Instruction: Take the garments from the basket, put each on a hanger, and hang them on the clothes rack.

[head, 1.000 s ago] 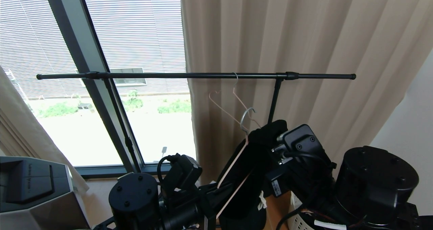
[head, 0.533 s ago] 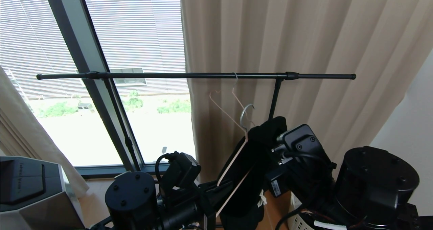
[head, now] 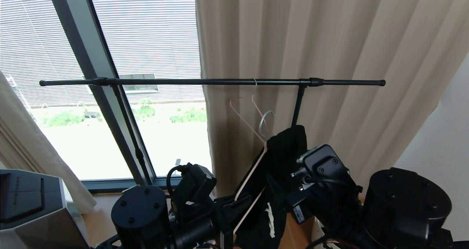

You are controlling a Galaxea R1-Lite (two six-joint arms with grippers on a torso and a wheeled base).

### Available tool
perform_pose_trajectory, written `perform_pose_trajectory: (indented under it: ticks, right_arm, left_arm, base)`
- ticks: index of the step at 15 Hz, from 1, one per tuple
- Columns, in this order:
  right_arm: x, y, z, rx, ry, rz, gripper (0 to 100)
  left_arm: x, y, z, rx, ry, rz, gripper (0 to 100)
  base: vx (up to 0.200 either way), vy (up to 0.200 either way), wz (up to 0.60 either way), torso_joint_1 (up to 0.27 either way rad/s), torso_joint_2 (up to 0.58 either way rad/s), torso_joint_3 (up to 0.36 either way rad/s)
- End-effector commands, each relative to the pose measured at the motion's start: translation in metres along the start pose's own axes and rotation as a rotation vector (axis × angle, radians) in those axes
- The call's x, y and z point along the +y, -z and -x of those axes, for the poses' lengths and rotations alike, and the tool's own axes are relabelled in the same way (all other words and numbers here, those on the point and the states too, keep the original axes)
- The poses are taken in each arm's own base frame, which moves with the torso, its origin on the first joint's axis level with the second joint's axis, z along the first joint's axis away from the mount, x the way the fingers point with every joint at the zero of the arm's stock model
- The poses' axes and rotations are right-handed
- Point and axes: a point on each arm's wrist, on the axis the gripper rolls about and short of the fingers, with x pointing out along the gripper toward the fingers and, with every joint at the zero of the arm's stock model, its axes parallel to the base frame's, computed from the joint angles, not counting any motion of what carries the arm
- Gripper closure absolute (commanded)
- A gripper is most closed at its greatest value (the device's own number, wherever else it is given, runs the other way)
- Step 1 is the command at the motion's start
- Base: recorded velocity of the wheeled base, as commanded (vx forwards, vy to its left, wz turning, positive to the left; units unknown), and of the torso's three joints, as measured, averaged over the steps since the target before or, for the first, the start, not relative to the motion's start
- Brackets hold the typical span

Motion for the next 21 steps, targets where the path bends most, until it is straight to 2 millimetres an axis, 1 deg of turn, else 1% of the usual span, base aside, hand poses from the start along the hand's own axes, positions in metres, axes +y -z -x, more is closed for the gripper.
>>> perform_pose_trajectory:
  ticks: [1,4,5,8,11,12,13,14,15,17,19,21]
  right_arm:
    - [-0.002,0.004,0.004,0.01,-0.004,0.019,0]
    - [-0.014,-0.001,0.017,-0.022,-0.017,0.051,0]
    - [-0.024,-0.005,0.025,-0.057,-0.059,0.052,0]
    - [-0.046,-0.003,0.036,-0.041,-0.131,0.079,0]
    - [-0.088,-0.002,0.054,0.022,-0.302,0.07,0]
    - [-0.1,0.0,0.059,0.061,-0.354,0.059,0]
    - [-0.107,0.002,0.067,0.079,-0.429,0.047,0]
    - [-0.116,0.001,0.069,0.091,-0.503,0.055,0]
    - [-0.123,0.0,0.068,0.101,-0.525,0.074,0]
    - [-0.144,-0.011,0.067,0.116,-0.637,0.135,0]
    - [-0.155,-0.019,0.052,0.144,-0.709,0.184,0]
    - [-0.159,-0.026,0.035,0.179,-0.78,0.225,0]
  left_arm:
    - [-0.001,-0.001,0.002,-0.003,0.001,0.001,100]
    - [0.0,-0.001,0.003,-0.002,-0.002,0.003,100]
    - [0.0,0.0,0.003,0.003,-0.001,0.003,100]
    - [0.0,-0.004,0.006,-0.01,0.004,0.002,100]
    - [0.004,-0.011,0.018,-0.023,0.054,-0.001,100]
    - [0.003,-0.01,0.022,-0.016,0.073,-0.001,100]
    - [0.003,-0.009,0.023,-0.006,0.085,-0.002,100]
    - [0.003,-0.007,0.026,0.003,0.096,-0.017,100]
    - [0.002,-0.005,0.027,0.012,0.104,-0.027,100]
    - [0.001,-0.001,0.031,0.037,0.151,-0.039,100]
    - [0.0,0.002,0.035,0.053,0.185,-0.05,100]
    - [-0.002,0.004,0.038,0.063,0.2,-0.071,100]
  base:
    - [0.0,0.0,0.0,0.0,0.0,0.0]
    - [0.0,0.0,0.0,0.0,0.0,0.0]
    - [0.0,0.0,0.0,0.0,0.0,0.0]
    - [0.0,0.0,0.0,0.0,0.0,0.0]
    - [0.0,0.0,0.0,0.0,0.0,0.0]
    - [0.0,0.0,0.0,0.0,0.0,0.0]
    - [0.0,0.0,0.0,0.0,0.0,0.0]
    - [0.0,0.0,0.0,0.0,0.0,0.0]
    - [0.0,0.0,0.0,0.0,0.0,0.0]
    - [0.0,0.0,0.0,0.0,0.0,0.0]
    - [0.0,0.0,0.0,0.0,0.0,0.0]
    - [0.0,0.0,0.0,0.0,0.0,0.0]
